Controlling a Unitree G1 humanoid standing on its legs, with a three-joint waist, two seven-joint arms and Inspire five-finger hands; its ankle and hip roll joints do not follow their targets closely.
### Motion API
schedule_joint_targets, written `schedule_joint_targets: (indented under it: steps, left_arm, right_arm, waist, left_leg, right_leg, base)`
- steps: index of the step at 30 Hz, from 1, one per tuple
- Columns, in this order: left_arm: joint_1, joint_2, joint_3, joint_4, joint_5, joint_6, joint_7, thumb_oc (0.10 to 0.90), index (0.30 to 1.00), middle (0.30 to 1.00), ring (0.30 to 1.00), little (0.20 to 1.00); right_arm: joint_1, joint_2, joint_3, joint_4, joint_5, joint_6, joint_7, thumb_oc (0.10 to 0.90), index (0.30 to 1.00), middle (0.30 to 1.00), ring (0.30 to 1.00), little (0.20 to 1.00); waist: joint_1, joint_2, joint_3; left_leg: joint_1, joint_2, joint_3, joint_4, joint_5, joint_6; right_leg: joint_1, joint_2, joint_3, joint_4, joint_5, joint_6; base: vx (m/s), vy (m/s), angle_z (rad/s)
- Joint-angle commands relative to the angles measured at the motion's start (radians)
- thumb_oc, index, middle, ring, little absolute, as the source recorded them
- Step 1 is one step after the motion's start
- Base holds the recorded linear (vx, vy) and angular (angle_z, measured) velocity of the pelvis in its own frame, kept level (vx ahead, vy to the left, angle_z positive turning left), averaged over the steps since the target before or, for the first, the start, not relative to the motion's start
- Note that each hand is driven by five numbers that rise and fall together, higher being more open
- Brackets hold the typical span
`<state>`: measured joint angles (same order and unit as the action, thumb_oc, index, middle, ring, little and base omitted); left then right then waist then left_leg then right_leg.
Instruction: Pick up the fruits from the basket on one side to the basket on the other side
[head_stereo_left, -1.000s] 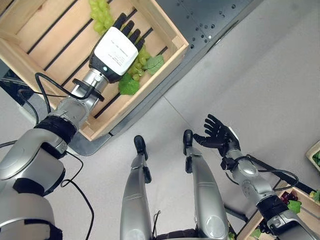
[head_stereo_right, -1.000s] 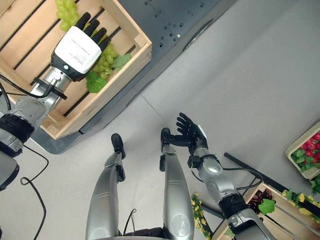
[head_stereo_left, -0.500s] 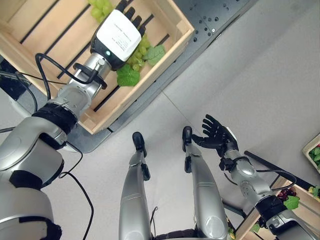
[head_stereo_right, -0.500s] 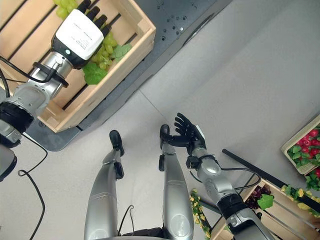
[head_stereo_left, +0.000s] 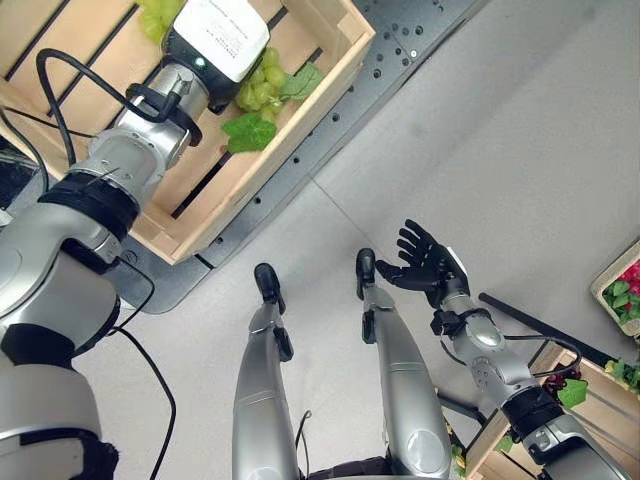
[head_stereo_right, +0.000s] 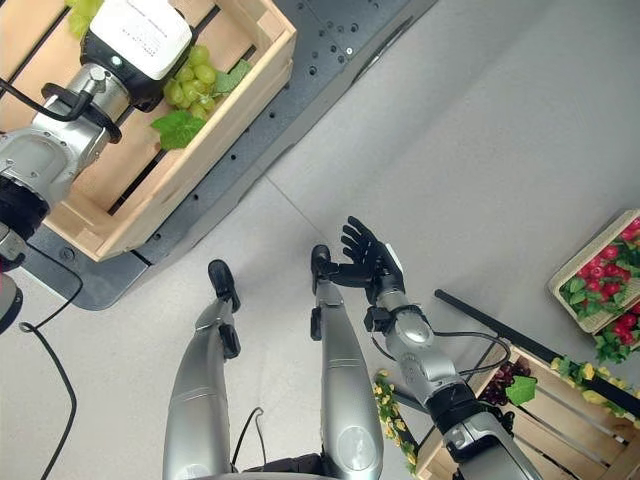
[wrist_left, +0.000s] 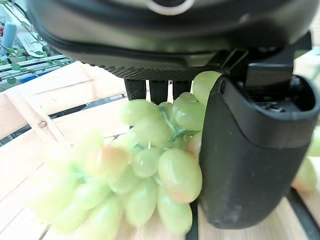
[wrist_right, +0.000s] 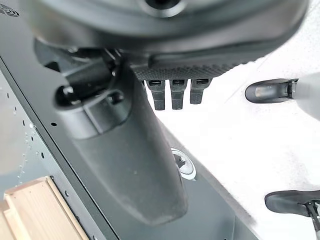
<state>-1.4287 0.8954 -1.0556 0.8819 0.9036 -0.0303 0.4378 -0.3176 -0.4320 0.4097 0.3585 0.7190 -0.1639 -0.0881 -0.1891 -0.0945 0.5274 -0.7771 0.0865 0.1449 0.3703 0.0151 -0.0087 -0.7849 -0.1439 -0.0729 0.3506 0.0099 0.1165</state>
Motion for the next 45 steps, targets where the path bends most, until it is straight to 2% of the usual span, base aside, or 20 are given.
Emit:
schedule_joint_targets:
  steps: [1, 4, 8, 11, 15, 16, 18, 19, 20, 22, 26, 27, 30, 32, 37, 40, 45]
  left_arm:
    - [0.034, 0.059, 0.0, 0.013, -0.018, -0.052, 0.007, 0.4, 0.3, 0.3, 0.3, 0.3]
    - [0.054, 0.056, 0.014, 0.018, -0.04, -0.062, 0.036, 0.4, 0.3, 0.3, 0.3, 0.3]
    - [0.081, 0.06, 0.043, 0.013, -0.124, -0.031, 0.048, 0.4, 0.3, 0.3, 0.3, 0.3]
    - [0.117, 0.064, 0.083, 0.017, -0.199, -0.034, 0.097, 0.4, 0.3, 0.3, 0.3, 0.3]
    - [0.208, 0.041, 0.218, 0.011, -0.394, -0.077, 0.219, 0.4, 0.3, 0.3, 0.3, 0.3]
    - [0.208, 0.042, 0.222, 0.01, -0.404, -0.079, 0.221, 0.4, 0.3, 0.3, 0.3, 0.3]
    - [0.333, -0.022, 0.441, -0.017, -0.669, -0.173, 0.248, 0.4, 0.3, 0.3, 0.3, 0.3]
    - [0.332, -0.021, 0.442, -0.018, -0.669, -0.173, 0.248, 0.4, 0.3, 0.3, 0.3, 0.3]
    - [0.397, -0.061, 0.54, -0.044, -0.734, -0.206, 0.231, 0.4, 0.3, 0.3, 0.3, 0.3]
    - [0.496, -0.136, 0.675, -0.104, -0.839, -0.256, 0.208, 0.4, 0.3, 0.3, 0.3, 0.3]
    - [0.568, -0.197, 0.756, -0.156, -0.907, -0.286, 0.201, 0.4, 0.3, 0.3, 0.3, 0.3]
    - [0.6, -0.221, 0.792, -0.181, -0.973, -0.304, 0.2, 0.4, 0.3, 0.3, 0.3, 0.3]
    - [0.637, -0.238, 0.835, -0.213, -1.093, -0.333, 0.184, 0.4, 0.3, 0.3, 0.3, 0.3]
    - [0.688, -0.267, 0.884, -0.249, -1.23, -0.39, 0.15, 0.4, 0.3, 0.3, 0.3, 0.3]
    - [0.762, -0.337, 0.939, -0.343, -1.357, -0.433, 0.052, 0.4, 0.3, 0.3, 0.3, 0.3]
    - [0.818, -0.365, 0.954, -0.419, -1.438, -0.42, -0.04, 0.4, 0.3, 0.3, 0.3, 0.3]
    - [0.909, -0.362, 0.949, -0.562, -1.421, -0.389, -0.15, 0.4, 0.3, 0.3, 0.3, 0.3]
  right_arm:
    - [0.03, -0.021, -0.026, -0.063, 0.028, -0.095, -0.001, 0.8, 0.9, 0.9, 0.9, 0.9]
    - [0.022, -0.015, -0.024, -0.061, 0.027, -0.097, -0.01, 0.8, 0.9, 0.9, 0.9, 0.9]
    - [0.035, -0.011, -0.03, -0.064, 0.027, -0.102, -0.012, 0.8, 0.9, 0.9, 0.9, 0.9]
    - [0.043, -0.012, -0.035, -0.074, 0.03, -0.1, -0.012, 0.8, 0.9, 0.9, 0.9, 0.9]
    - [0.064, 0.002, -0.041, -0.088, 0.025, -0.1, -0.017, 0.8, 0.9, 0.9, 0.9, 0.9]
    - [0.062, 0.002, -0.042, -0.088, 0.025, -0.1, -0.016, 0.8, 0.9, 0.9, 0.9, 0.9]
    - [0.078, 0.026, -0.051, -0.092, 0.016, -0.095, -0.029, 0.8, 0.9, 0.9, 0.9, 0.9]
    - [0.076, 0.026, -0.051, -0.092, 0.016, -0.095, -0.029, 0.8, 0.9, 0.9, 0.9, 0.9]
    - [0.083, 0.044, -0.058, -0.094, 0.006, -0.089, -0.035, 0.8, 0.9, 0.9, 0.9, 0.9]
    - [0.087, 0.07, -0.069, -0.105, -0.015, -0.072, -0.042, 0.8, 0.9, 0.9, 0.9, 0.9]
    - [0.092, 0.09, -0.079, -0.109, -0.036, -0.053, -0.049, 0.8, 0.9, 0.9, 0.9, 0.9]
    - [0.094, 0.099, -0.086, -0.11, -0.047, -0.043, -0.047, 0.8, 0.9, 0.9, 0.9, 0.9]
    - [0.104, 0.102, -0.093, -0.11, -0.061, -0.039, -0.04, 0.8, 0.9, 0.9, 0.9, 0.9]
    - [0.128, 0.099, -0.096, -0.119, -0.094, -0.039, -0.02, 0.8, 0.9, 0.9, 0.9, 0.9]
    - [0.157, 0.099, -0.096, -0.156, -0.171, -0.06, 0.011, 0.8, 0.9, 0.9, 0.9, 0.9]
    - [0.167, 0.103, -0.09, -0.183, -0.204, -0.06, 0.047, 0.8, 0.9, 0.9, 0.9, 0.9]
    - [0.199, 0.084, -0.068, -0.262, -0.171, -0.021, 0.191, 0.8, 0.9, 0.9, 0.9, 0.9]
  waist:
    - [0.03, 0.007, -0.007]
    - [0.035, 0.009, -0.007]
    - [0.043, 0.013, -0.007]
    - [0.05, 0.018, -0.007]
    - [0.066, 0.028, -0.007]
    - [0.066, 0.028, -0.007]
    - [0.083, 0.04, -0.007]
    - [0.082, 0.041, -0.007]
    - [0.09, 0.046, -0.007]
    - [0.101, 0.052, -0.007]
    - [0.106, 0.062, -0.007]
    - [0.108, 0.065, -0.007]
    - [0.107, 0.069, -0.008]
    - [0.104, 0.075, -0.035]
    - [0.101, 0.093, -0.106]
    - [0.104, 0.106, -0.158]
    - [0.117, 0.128, -0.267]
  left_leg:
    - [0.073, -0.038, 0.084, -0.019, -0.067, 0.047]
    - [0.096, -0.038, 0.082, -0.031, -0.066, 0.046]
    - [0.131, -0.04, 0.081, -0.047, -0.065, 0.049]
    - [0.165, -0.043, 0.076, -0.06, -0.064, 0.05]
    - [0.233, -0.049, 0.066, -0.079, -0.065, 0.048]
    - [0.23, -0.05, 0.066, -0.079, -0.063, 0.048]
    - [0.293, -0.057, 0.052, -0.095, -0.066, 0.047]
    - [0.29, -0.057, 0.052, -0.095, -0.064, 0.047]
    - [0.32, -0.061, 0.046, -0.1, -0.067, 0.047]
    - [0.368, -0.069, 0.036, -0.112, -0.067, 0.045]
    - [0.43, -0.077, 0.026, -0.131, -0.067, 0.045]
    - [0.479, -0.079, 0.021, -0.142, -0.07, 0.046]
    - [0.54, -0.08, 0.017, -0.159, -0.073, 0.046]
    - [0.588, -0.082, 0.01, -0.179, -0.076, 0.047]
    - [0.665, -0.084, -0.002, -0.233, -0.072, 0.044]
    - [0.719, -0.086, -0.011, -0.279, -0.062, 0.04]
    - [0.794, -0.085, -0.023, -0.346, -0.043, 0.028]
  right_leg:
    - [0.064, 0.038, -0.028, -0.078, 0.078, -0.013]
    - [0.082, 0.037, -0.031, -0.08, 0.076, -0.013]
    - [0.11, 0.036, -0.035, -0.077, 0.068, -0.013]
    - [0.139, 0.036, -0.037, -0.077, 0.059, -0.013]
    - [0.199, 0.033, -0.045, -0.066, 0.033, -0.019]
    - [0.196, 0.033, -0.045, -0.065, 0.035, -0.02]
    - [0.253, 0.03, -0.05, -0.05, 0.004, -0.029]
    - [0.25, 0.03, -0.049, -0.05, 0.006, -0.029]
    - [0.277, 0.027, -0.053, -0.043, -0.008, -0.033]
    - [0.318, 0.025, -0.054, -0.036, -0.025, -0.042]
    - [0.372, 0.02, -0.056, -0.035, -0.042, -0.05]
    - [0.416, 0.017, -0.057, -0.038, -0.051, -0.055]
    - [0.475, 0.014, -0.06, -0.049, -0.059, -0.058]
    - [0.525, 0.009, -0.066, -0.066, -0.069, -0.062]
    - [0.605, 0.006, -0.068, -0.121, -0.069, -0.067]
    - [0.666, 0.005, -0.075, -0.169, -0.063, -0.065]
    - [0.763, 0.005, -0.09, -0.253, -0.044, -0.066]
  base:
    - [-0.02, -0.038, 0.01]
    - [-0.02, -0.035, 0.01]
    - [-0.02, -0.035, 0.0]
    - [-0.02, -0.044, 0.0]
    - [-0.02, -0.046, -0.02]
    - [0.0, -0.053, -0.03]
    - [0.0, -0.061, -0.01]
    - [0.01, -0.052, -0.01]
    - [0.01, -0.039, 0.01]
    - [0.02, -0.059, 0.03]
    - [0.01, -0.025, 0.03]
    - [0.02, -0.032, 0.04]
    - [0.03, -0.043, 0.01]
    - [0.05, -0.036, -0.03]
    - [0.06, -0.052, 0.01]
    - [0.07, -0.09, 0.02]
    - [0.09, -0.098, 0.04]
